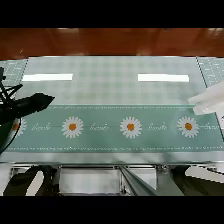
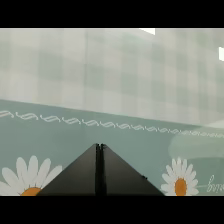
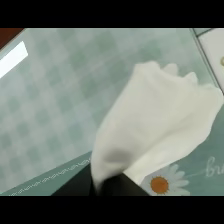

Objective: Fold the shirts.

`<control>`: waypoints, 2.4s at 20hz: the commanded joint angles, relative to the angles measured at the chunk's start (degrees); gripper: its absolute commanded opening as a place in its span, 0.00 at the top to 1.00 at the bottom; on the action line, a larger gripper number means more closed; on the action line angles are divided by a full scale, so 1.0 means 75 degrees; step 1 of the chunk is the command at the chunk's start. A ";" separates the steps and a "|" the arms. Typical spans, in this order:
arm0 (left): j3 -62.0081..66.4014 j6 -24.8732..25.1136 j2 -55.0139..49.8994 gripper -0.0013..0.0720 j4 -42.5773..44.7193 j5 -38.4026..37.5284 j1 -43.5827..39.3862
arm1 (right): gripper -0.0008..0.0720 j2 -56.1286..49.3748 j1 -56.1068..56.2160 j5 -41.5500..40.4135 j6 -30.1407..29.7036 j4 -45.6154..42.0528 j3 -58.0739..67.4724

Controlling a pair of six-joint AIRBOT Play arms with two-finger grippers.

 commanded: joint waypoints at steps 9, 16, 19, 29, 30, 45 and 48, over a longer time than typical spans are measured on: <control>0.0003 0.0026 -0.0003 0.96 0.0009 0.2133 0.0000 | 0.95 0.2582 -0.3587 0.0338 0.0140 -0.3617 -0.4908; 0.0003 0.0513 -0.0047 0.96 0.0012 0.2798 0.0000 | 0.42 0.3255 -0.3660 0.0402 0.0501 -0.5476 -0.7050; 0.0105 0.0498 -0.0463 0.96 0.0000 0.3124 0.0000 | 0.44 0.3255 -0.3660 0.0044 0.0504 -0.4331 -0.7041; 0.4794 0.0691 -0.3241 0.96 0.0111 0.0192 -0.0845 | 0.95 0.2655 0.3646 -0.5715 -0.0536 -0.0268 -0.4552; 0.4963 0.0609 -0.3523 0.96 0.0560 -0.0093 -0.1236 | 0.95 0.2305 0.4858 -0.5855 -0.0434 -0.0746 -0.4386; 0.4357 -0.1725 -0.4727 0.96 0.3337 -0.1842 -0.1821 | 0.95 -0.0589 0.8207 -0.2964 0.1635 -0.5211 -0.4162; 0.4194 -0.1932 -0.4698 0.96 0.3389 -0.1617 -0.1955 | 0.95 0.0076 0.8204 -0.4345 0.2052 -0.5097 -0.5284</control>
